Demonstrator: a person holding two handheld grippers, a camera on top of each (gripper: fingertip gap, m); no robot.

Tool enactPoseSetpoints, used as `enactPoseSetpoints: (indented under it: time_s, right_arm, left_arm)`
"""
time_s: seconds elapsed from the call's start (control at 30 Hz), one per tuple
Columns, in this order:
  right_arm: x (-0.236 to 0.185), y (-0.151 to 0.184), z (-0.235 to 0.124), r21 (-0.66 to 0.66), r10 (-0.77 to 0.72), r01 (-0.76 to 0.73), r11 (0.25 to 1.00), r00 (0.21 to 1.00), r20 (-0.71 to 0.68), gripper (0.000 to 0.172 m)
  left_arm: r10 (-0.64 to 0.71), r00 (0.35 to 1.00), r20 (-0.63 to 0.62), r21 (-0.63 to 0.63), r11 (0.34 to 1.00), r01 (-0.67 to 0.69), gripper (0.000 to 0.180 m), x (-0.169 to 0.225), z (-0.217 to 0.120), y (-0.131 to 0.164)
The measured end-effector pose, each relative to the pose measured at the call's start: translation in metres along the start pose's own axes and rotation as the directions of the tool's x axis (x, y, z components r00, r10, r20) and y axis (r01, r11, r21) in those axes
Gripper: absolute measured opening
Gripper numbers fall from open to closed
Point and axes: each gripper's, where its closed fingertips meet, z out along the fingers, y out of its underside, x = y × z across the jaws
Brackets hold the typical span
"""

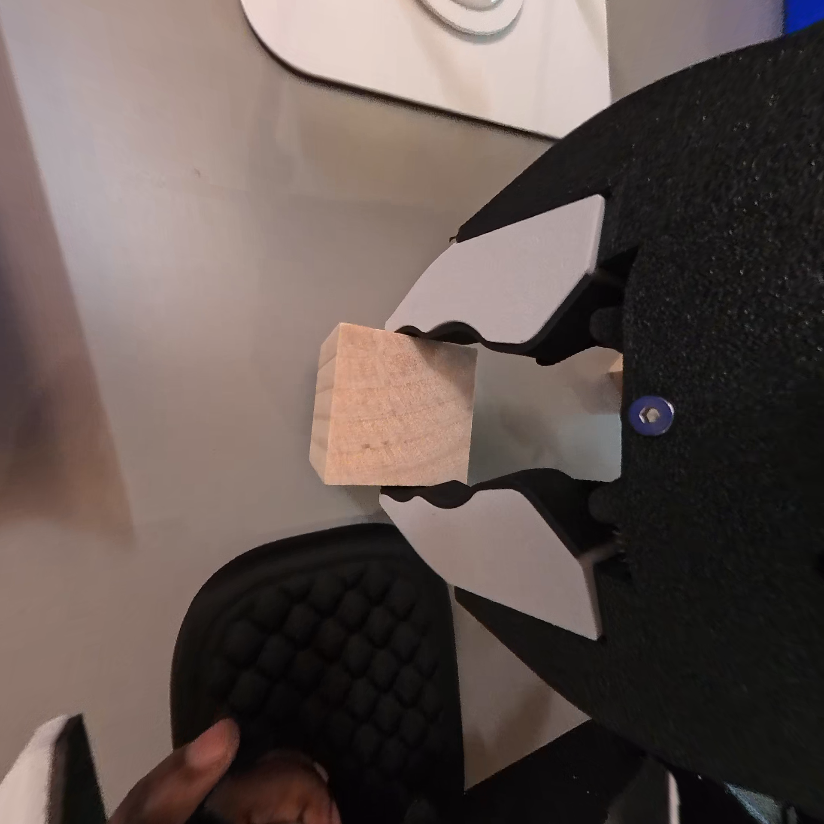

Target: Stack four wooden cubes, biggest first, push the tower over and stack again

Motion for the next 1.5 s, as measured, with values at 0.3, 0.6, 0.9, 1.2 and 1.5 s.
enactPoseSetpoints:
  time_s: [0.3, 0.6, 0.9, 1.2, 1.5]
  right_arm:
    - [-0.002, 0.002, 0.013, -0.02, 0.037, -0.038, 0.999, 0.999, -0.003, 0.06]
    - [-0.003, 0.001, -0.01, 0.087, 0.035, -0.036, 0.996, 0.999, 0.009, 0.079]
    - [0.003, 0.136, -0.067, -0.067, -0.448, 0.447, 0.892, 0.894, 0.006, 0.086]
    - [0.022, 0.196, -0.044, -0.135, -0.599, 0.593, 0.794, 0.801, -0.006, 0.073]
    - [0.029, 0.194, -0.032, -0.074, -0.597, 0.597, 0.799, 0.802, 0.022, 0.054]
  left_arm:
    - [-0.001, 1.0, 0.012, 0.004, 1.0, 0.001, 0.146, -0.001, 0.0, -0.001]
    - [0.0, 1.0, 0.01, 0.003, 1.0, 0.0, 0.145, -0.001, 0.0, 0.0]
    - [-0.006, 1.0, 0.009, 0.01, 1.0, 0.006, 0.146, -0.002, -0.001, -0.001]
    - [-0.007, 1.0, 0.006, 0.002, 1.0, 0.007, 0.144, -0.002, 0.0, 0.0]
    - [-0.003, 1.0, 0.004, 0.0, 1.0, 0.003, 0.144, -0.001, 0.0, 0.0]
